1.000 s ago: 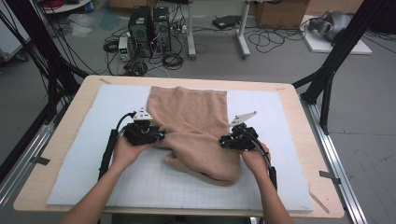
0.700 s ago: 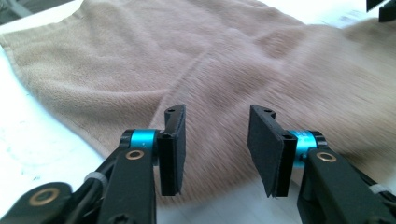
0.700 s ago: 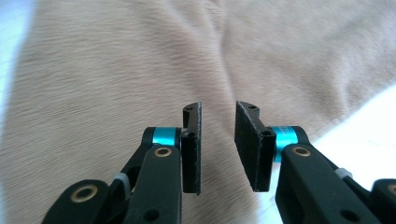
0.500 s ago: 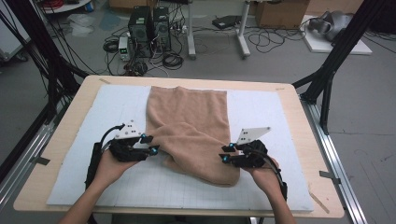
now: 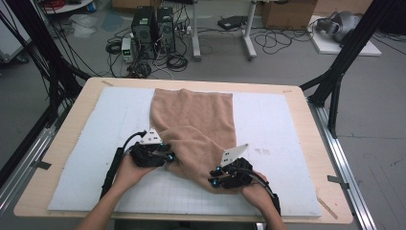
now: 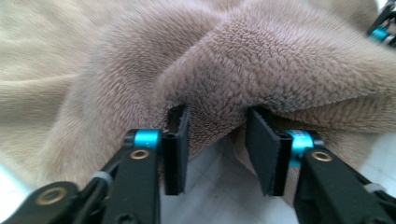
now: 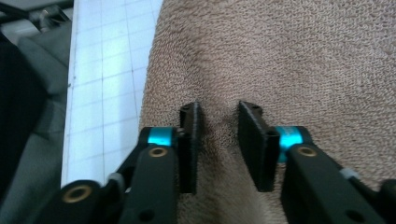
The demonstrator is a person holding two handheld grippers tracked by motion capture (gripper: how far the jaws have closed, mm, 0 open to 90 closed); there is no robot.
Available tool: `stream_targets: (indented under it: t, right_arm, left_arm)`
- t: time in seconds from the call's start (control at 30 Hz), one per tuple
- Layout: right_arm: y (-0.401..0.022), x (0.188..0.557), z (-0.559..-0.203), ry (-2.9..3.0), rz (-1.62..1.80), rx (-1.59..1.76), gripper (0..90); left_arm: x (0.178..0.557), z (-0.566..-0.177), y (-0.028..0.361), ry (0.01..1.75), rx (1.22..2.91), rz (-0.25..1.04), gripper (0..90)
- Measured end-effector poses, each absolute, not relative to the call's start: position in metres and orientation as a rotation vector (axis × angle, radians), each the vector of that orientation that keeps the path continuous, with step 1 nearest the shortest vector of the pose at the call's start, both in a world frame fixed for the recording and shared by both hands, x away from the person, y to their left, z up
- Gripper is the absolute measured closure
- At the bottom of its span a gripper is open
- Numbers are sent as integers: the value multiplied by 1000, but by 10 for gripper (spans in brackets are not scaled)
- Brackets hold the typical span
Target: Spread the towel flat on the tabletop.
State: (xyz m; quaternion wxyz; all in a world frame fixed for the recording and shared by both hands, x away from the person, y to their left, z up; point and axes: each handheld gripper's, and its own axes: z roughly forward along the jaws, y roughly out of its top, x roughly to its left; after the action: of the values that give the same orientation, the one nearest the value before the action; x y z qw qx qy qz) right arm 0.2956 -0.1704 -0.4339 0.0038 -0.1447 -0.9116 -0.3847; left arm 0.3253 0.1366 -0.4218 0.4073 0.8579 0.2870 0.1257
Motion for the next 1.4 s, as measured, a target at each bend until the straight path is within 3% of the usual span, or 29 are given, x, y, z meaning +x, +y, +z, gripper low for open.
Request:
stream_targets:
  t: [0.2, 0.83, 1.0, 1.23, 1.4]
  right_arm:
    - [-172, 293, -428, -2880, -1205, -434, 812]
    - [-209, 285, -355, -2983, -1445, -473, 840]
    - [-213, 312, -358, -3009, -1413, -625, 841]
    - [-218, 372, -390, -2956, -1290, -908, 841]
    - [-214, 394, -414, -2927, -1172, -992, 824]
  left_arm:
    - [324, -425, 129, 695, 2196, 334, 835]
    - [280, -358, 161, 567, 2091, 421, 859]
    - [313, -361, 147, 638, 2086, 433, 858]
    - [381, -394, 129, 828, 2089, 375, 852]
    - [400, -406, 127, 907, 2047, 339, 829]
